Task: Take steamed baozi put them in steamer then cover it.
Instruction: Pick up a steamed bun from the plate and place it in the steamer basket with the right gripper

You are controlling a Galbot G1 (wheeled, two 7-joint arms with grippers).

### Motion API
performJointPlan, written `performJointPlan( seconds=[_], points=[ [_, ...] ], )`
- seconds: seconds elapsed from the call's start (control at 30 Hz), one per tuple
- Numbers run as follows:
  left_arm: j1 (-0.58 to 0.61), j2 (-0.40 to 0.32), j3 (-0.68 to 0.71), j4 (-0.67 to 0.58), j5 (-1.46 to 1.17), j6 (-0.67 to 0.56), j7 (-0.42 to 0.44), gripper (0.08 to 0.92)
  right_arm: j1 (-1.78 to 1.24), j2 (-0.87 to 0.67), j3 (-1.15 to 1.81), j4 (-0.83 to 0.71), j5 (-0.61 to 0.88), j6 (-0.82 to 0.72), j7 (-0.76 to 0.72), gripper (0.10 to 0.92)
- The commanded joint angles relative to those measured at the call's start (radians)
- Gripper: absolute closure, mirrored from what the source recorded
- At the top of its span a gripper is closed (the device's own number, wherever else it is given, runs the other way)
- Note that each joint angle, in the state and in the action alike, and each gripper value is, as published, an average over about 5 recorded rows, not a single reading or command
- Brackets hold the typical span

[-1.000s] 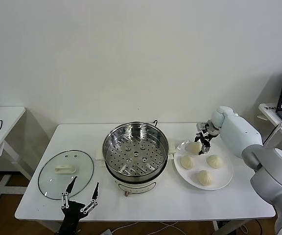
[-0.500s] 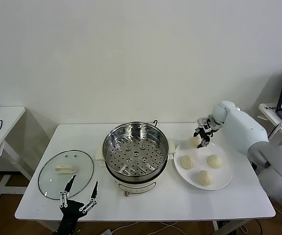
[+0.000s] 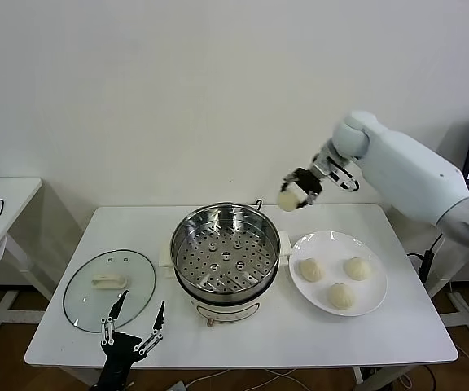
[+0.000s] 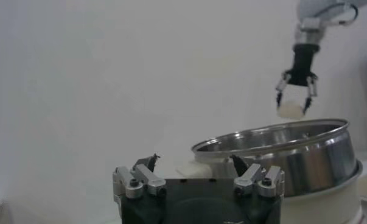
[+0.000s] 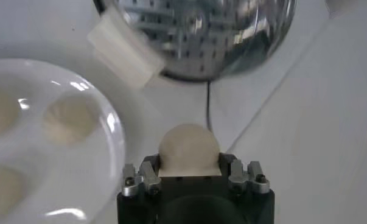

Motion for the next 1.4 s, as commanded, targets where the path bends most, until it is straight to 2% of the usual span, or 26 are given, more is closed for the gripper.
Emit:
performJointPlan(
  seconds=[0.03, 0.27, 0.77, 1.23, 1.4],
  points=[
    [0.000, -0.001, -0.002, -0.001, 0.001, -0.001, -0.002, 0.177, 0.071, 0.087, -0.081, 0.163, -0.045, 0.143, -0.017, 0.369],
    [-0.005, -0.001, -0.002, 0.004, 0.000, -0.002, -0.004, 0.177, -0.006, 0.185, -0.092, 0.111, -0.135, 0.127, -0.027, 0.369],
    [-0.017, -0.002, -0.002, 0.008, 0.001, -0.005, -0.010, 0.177, -0.116, 0.346, -0.027, -0.117, -0.329, 0.126, -0.009, 0.366],
    [-0.019, 0.001, -0.011, 0.010, 0.002, -0.006, -0.011, 0.177, -0.142, 0.387, -0.016, -0.177, -0.367, 0.130, -0.009, 0.361],
    [-0.018, -0.001, -0.014, 0.006, 0.002, -0.005, -0.012, 0.177, -0.134, 0.369, -0.019, -0.150, -0.352, 0.130, -0.008, 0.272]
  ],
)
